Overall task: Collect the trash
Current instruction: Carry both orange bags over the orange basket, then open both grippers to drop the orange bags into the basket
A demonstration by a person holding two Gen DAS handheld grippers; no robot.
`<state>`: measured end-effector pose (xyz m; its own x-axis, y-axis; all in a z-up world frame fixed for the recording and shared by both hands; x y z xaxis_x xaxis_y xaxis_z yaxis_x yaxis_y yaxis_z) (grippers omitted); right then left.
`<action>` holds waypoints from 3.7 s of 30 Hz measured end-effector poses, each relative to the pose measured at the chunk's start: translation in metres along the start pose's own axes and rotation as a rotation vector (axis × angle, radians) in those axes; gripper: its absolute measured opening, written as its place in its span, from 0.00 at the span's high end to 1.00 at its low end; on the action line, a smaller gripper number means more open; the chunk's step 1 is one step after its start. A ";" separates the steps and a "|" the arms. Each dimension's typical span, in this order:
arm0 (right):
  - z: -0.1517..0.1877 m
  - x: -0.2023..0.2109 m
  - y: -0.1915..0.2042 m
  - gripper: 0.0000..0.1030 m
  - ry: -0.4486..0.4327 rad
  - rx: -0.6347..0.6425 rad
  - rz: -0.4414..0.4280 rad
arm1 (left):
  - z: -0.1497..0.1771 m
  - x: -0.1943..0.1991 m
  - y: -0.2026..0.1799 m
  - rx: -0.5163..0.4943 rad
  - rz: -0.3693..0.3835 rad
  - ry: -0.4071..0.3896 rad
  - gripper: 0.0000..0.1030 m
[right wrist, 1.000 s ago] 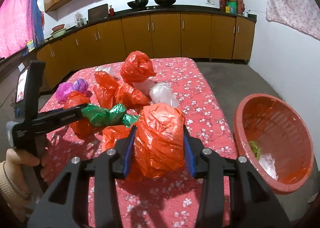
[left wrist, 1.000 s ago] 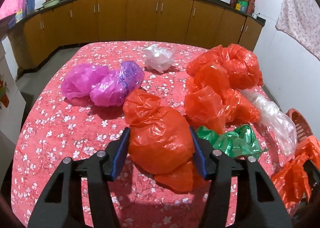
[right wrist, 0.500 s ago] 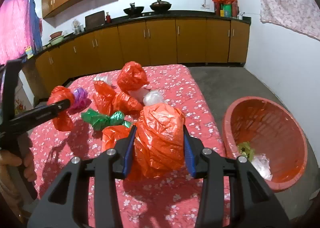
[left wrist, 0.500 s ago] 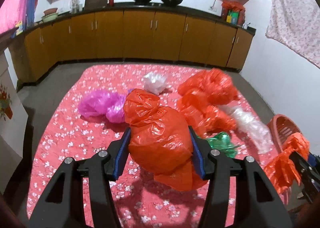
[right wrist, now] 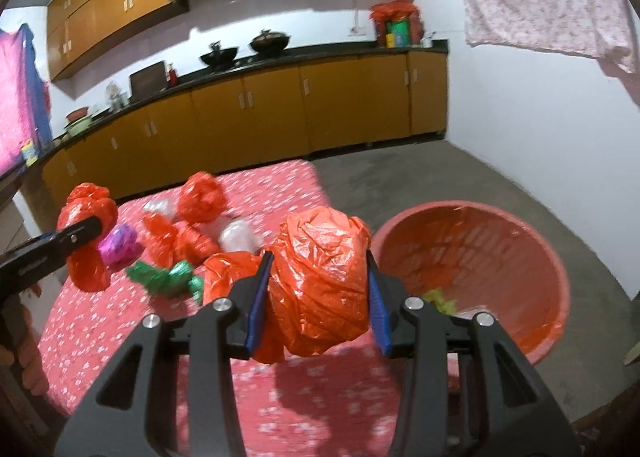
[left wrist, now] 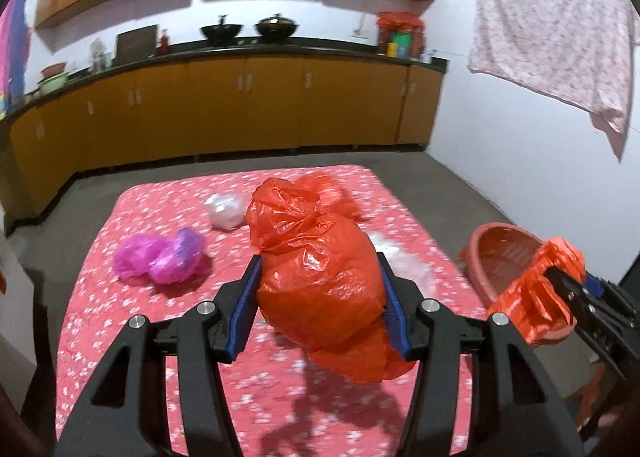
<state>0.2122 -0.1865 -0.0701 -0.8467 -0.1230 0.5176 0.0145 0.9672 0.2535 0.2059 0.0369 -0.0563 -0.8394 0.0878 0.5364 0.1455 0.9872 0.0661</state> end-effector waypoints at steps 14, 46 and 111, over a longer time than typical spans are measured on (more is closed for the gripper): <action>-0.031 0.027 -0.086 0.59 -0.098 -0.060 0.161 | -0.020 -0.009 -0.078 -0.108 0.124 -0.030 0.47; -0.054 0.026 -0.162 0.59 -0.135 -0.123 0.288 | -0.030 -0.046 -0.198 -0.187 0.345 0.006 0.47; -0.051 -0.026 -0.072 0.04 -0.107 -0.038 0.160 | 0.005 -0.035 -0.051 -0.071 0.053 0.009 0.19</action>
<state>0.2605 -0.2642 -0.0607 -0.8837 0.0576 0.4645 0.1714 0.9633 0.2067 0.2252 -0.0155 -0.0825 -0.8247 0.1377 0.5485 0.2263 0.9692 0.0969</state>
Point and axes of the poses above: each gripper's, at about its wrist camera, not at the fingertips, and x roughly against the way its jaws point, y to its left, z to its underside, the point moved 8 cm from there along -x, roughly the way its jaws point, and after that the axes turned 10 degrees about -x, right-handed, at the moved point
